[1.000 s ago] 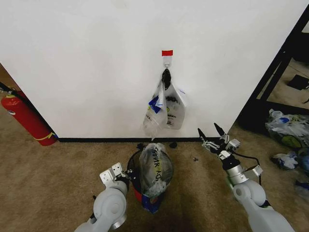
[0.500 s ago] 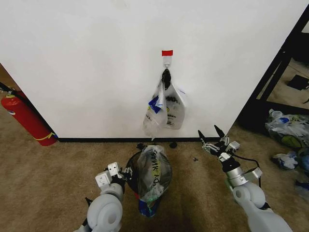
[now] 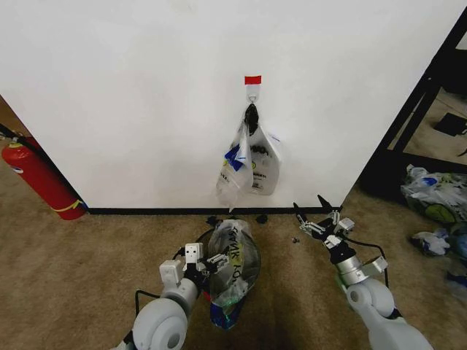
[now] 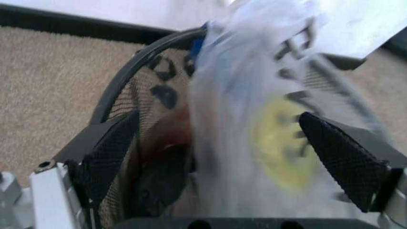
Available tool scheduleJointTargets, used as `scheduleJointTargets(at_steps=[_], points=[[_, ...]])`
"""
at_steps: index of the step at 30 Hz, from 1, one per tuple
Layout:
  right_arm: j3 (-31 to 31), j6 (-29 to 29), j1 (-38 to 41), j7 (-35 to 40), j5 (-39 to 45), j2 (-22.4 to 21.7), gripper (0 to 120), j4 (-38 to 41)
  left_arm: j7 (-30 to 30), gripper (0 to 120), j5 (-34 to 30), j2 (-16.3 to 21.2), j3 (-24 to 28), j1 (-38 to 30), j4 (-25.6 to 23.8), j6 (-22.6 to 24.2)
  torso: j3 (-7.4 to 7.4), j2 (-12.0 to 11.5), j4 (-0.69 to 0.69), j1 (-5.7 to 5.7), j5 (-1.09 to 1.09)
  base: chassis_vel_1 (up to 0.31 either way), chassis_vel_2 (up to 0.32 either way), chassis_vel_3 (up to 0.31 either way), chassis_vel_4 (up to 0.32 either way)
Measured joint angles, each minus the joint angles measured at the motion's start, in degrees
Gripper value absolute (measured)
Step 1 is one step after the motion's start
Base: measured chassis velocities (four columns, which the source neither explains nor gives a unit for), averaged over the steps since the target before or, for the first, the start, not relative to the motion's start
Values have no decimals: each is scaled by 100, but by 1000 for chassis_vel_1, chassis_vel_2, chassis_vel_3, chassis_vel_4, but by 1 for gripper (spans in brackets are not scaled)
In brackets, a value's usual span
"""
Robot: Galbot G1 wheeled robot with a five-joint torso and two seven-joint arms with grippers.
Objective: Pick up the garbage bag from the wall and place it over the trash bin.
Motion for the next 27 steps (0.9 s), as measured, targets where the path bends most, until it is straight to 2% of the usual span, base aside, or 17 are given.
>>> scheduleJointTargets(at_steps=[2, 5, 9, 11, 15, 16, 20, 22, 25, 27], points=[[0, 11, -5, -11, -1, 2, 100, -40, -9, 97, -105, 8, -1, -54, 67, 24, 0, 0, 0, 0, 0, 0, 0, 0, 0], [0, 24, 6, -15, -1, 9, 100, -113, -18, 83, -408, 25, -5, -109, 92, 40, 0, 0, 0, 0, 1, 0, 0, 0, 0], [-2, 27, 27, -15, -4, 23, 100, -155, -18, 75, -655, 22, -6, -140, 83, 67, 0, 0, 0, 0, 1, 0, 0, 0, 0], [-22, 27, 40, -15, -20, 43, 100, -173, -20, 61, -868, -6, -6, -187, 83, 82, 0, 0, 0, 0, 1, 0, 0, 0, 0], [-28, 27, 44, -15, -30, 51, 100, -175, -13, 52, -952, -8, -7, -194, 78, 83, 0, 0, 0, 0, 1, 0, 0, 0, 0], [-29, 28, 44, -15, -35, 53, 100, -176, 4, 45, -972, 2, -7, -194, 68, 83, 0, 0, 0, 0, 1, 0, 0, 0, 0], [-28, 37, 25, -15, -37, 50, 100, -176, 36, 29, -1026, 15, -19, -201, 50, 76, 0, 0, 0, 0, 1, 0, 0, 0, 0], [-27, 40, 21, -15, -38, 47, 100, -177, 44, 26, -1030, 15, -26, -201, 44, 67, 0, 0, 0, 0, 1, 0, 0, 0, 0], [-27, 54, 12, -15, -47, 43, 100, -204, 118, 12, -1044, 11, -70, -162, 21, -52, 0, 0, 0, 0, 1, 0, 0, 0, 0], [-30, 60, 12, -15, -53, 48, 100, -220, 137, 10, -1080, 11, -99, -139, -3, -69, 0, 0, 0, 0, 0, 0, 0, 0, 0]])
